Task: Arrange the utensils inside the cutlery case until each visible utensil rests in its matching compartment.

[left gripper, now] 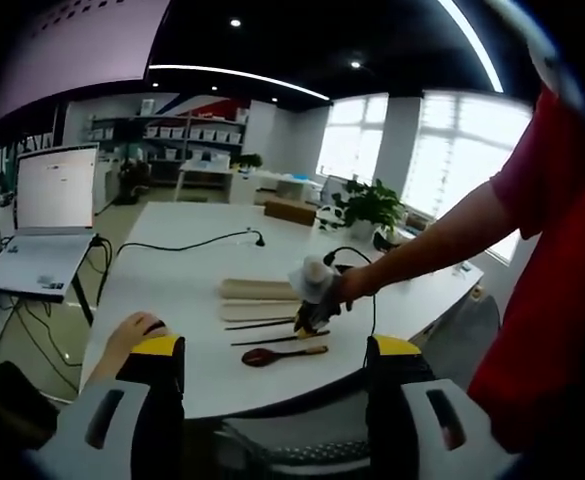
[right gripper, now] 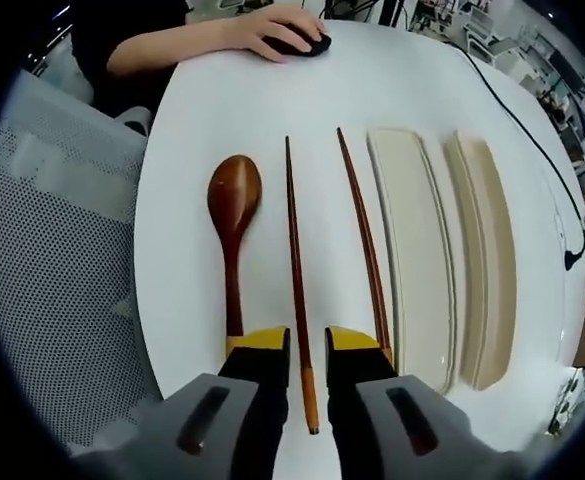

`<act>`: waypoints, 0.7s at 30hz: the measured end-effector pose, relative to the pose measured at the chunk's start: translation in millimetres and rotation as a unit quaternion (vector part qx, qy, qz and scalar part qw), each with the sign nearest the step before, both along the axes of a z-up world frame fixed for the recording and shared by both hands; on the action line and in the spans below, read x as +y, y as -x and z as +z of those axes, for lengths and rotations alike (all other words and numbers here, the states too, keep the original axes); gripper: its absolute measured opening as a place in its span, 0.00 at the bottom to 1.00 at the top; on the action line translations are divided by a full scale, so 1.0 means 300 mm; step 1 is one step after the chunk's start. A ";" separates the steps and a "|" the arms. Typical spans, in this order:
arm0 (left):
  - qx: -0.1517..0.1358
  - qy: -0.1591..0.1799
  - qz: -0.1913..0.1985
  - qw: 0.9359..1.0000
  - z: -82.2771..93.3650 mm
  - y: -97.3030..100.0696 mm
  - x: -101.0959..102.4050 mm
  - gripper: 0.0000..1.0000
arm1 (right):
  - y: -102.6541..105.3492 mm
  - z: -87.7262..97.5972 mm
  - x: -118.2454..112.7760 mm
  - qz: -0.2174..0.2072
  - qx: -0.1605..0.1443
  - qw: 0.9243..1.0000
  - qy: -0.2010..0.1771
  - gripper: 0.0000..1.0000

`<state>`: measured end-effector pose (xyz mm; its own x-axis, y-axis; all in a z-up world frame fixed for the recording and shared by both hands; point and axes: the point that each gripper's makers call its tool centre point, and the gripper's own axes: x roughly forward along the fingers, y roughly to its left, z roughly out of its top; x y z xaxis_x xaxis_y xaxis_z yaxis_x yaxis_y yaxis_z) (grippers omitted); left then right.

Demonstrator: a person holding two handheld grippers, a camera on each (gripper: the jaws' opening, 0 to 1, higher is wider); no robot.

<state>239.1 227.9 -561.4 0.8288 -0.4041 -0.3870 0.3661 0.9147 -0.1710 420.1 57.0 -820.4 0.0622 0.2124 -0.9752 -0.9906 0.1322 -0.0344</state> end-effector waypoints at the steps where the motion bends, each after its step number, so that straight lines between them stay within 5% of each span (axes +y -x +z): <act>1: -0.001 0.001 0.000 1.000 0.004 -0.001 0.001 0.76 | -0.001 -0.005 -0.004 0.001 0.002 1.000 0.004 0.09; 17: -0.001 0.004 0.008 1.000 0.004 0.001 0.016 0.76 | 0.007 -0.017 -0.012 0.015 0.013 0.999 0.025 0.07; 21: 0.001 0.003 0.005 1.000 0.003 0.004 0.015 0.76 | -0.005 -0.022 -0.012 -0.008 0.031 0.999 0.041 0.06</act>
